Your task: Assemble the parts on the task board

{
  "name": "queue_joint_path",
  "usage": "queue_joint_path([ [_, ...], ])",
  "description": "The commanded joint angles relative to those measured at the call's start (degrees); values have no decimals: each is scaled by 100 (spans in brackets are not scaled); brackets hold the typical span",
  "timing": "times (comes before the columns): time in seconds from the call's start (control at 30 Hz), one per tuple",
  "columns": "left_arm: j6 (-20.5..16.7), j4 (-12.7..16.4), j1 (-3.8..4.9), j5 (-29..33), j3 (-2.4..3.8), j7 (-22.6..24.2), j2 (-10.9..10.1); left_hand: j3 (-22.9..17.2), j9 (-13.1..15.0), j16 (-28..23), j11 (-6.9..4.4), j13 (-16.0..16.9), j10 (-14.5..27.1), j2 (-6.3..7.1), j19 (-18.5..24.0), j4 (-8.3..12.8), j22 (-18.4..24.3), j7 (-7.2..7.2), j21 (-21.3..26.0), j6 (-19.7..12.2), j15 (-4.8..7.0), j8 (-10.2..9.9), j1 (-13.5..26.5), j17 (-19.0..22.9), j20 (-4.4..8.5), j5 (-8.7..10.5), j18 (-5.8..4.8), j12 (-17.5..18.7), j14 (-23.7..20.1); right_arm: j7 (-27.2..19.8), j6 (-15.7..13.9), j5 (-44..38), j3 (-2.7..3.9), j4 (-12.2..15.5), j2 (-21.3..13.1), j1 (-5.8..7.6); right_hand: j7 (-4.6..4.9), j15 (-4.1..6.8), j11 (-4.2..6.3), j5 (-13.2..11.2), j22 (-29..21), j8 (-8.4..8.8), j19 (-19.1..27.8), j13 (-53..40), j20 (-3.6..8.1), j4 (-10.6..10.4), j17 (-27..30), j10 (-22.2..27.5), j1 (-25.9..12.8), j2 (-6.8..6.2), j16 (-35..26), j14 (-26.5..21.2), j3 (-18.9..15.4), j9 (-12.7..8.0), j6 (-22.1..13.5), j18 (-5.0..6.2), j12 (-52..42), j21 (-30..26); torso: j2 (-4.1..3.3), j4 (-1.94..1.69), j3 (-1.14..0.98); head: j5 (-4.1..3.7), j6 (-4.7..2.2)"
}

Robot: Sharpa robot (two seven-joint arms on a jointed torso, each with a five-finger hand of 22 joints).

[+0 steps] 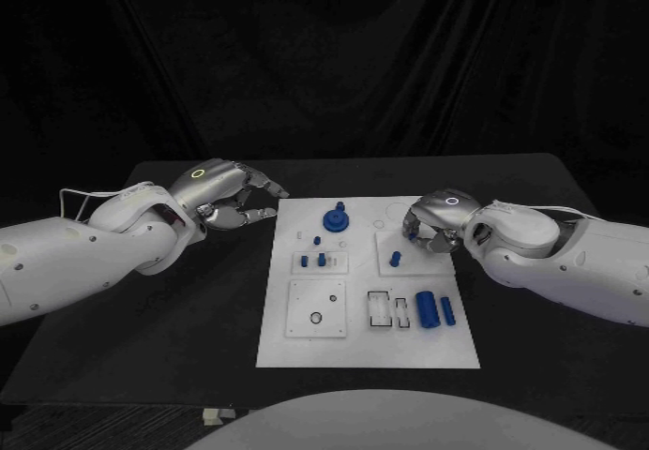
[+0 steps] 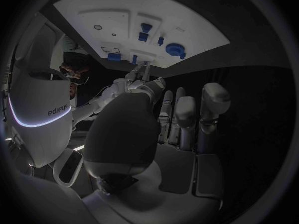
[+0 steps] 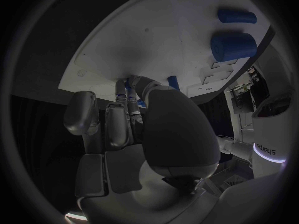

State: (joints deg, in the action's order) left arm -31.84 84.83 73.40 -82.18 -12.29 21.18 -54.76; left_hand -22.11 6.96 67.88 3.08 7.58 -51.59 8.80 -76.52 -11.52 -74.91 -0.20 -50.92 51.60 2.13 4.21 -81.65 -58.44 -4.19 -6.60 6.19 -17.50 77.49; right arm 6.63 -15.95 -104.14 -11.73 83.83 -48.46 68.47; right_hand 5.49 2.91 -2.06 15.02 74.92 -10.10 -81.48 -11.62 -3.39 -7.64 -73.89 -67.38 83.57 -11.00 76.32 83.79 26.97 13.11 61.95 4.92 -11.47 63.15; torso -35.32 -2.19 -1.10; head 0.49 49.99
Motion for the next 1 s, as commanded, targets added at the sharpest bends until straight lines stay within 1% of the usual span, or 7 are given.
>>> queue_joint_path([
  [0.03,19,5,-10,43,5,94,9,-31,-9,-15,30,2,8,-1,-17,3,-643,40,39,7,-45,-34,-67,-3,-40,-33,20,-38,9,-20,-196,38,-7,14,-47,-22,4,28,-11,-19,862,-26,-18,-8,36,46,-8,-48,24,37,10,210,-6,19,35,1,-34,31,1,0,-1,15,1],
  [0.23,33,0,-13,43,5,87,2,-47,-12,-21,34,1,11,-9,-19,5,-646,45,38,8,-48,-36,-81,4,-41,-55,19,-45,5,4,-255,52,-6,130,-178,-4,1,23,-9,-86,864,-47,-23,-11,34,51,-10,-76,-24,33,13,215,-25,50,70,-2,-46,45,1,1,0,28,1],
  [0.33,44,-4,-14,43,5,88,2,-51,-13,-24,34,0,12,-9,-15,7,-643,46,52,7,-48,-36,-85,9,-42,-60,21,-46,2,28,-281,55,-6,225,-262,53,3,20,-10,-97,865,-48,-24,-10,34,50,-10,-74,-33,31,13,215,-27,54,71,-3,-43,49,2,1,0,28,1],
  [0.47,56,-12,-16,43,5,91,10,-51,-13,-24,34,0,12,-9,-15,7,-643,46,52,7,-48,-36,-85,9,-42,-60,21,-46,2,57,-291,57,-6,344,-349,169,3,20,-10,-97,865,-48,-24,-10,34,50,-10,-74,-33,31,13,215,-27,54,71,-3,-43,49,1,1,1,16,1],
  [0.77,103,-32,-20,43,5,90,26,-55,-15,-25,35,-1,13,-9,-10,9,-641,47,65,5,-49,-38,-91,9,-42,-67,23,-48,1,167,-183,306,-5,668,-498,575,12,1,-16,-124,863,-37,-22,-2,26,43,2,-64,-61,30,4,213,-27,61,53,-4,-30,45,5,6,0,17,1],
  [0.9,116,-37,-21,43,5,87,26,-58,-16,-32,36,-1,14,-8,-8,10,-640,49,73,3,-50,-39,-94,19,-43,-71,24,-50,-4,194,-168,349,-5,769,-522,695,14,-5,-16,-126,861,-35,-19,-1,24,42,4,-64,-64,32,2,213,-25,62,50,-3,-29,35,5,5,1,27,1],
  [1.0,122,-32,-21,43,5,85,19,-58,-16,-32,36,-1,14,-8,-8,10,-640,49,73,3,-50,-39,-94,19,-43,-71,24,-50,-4,193,-187,363,-5,867,-541,749,18,-23,-16,-128,859,-33,-16,1,16,39,9,-66,-72,36,-2,212,-22,66,48,-4,-27,27,5,-4,5,39,1],
])
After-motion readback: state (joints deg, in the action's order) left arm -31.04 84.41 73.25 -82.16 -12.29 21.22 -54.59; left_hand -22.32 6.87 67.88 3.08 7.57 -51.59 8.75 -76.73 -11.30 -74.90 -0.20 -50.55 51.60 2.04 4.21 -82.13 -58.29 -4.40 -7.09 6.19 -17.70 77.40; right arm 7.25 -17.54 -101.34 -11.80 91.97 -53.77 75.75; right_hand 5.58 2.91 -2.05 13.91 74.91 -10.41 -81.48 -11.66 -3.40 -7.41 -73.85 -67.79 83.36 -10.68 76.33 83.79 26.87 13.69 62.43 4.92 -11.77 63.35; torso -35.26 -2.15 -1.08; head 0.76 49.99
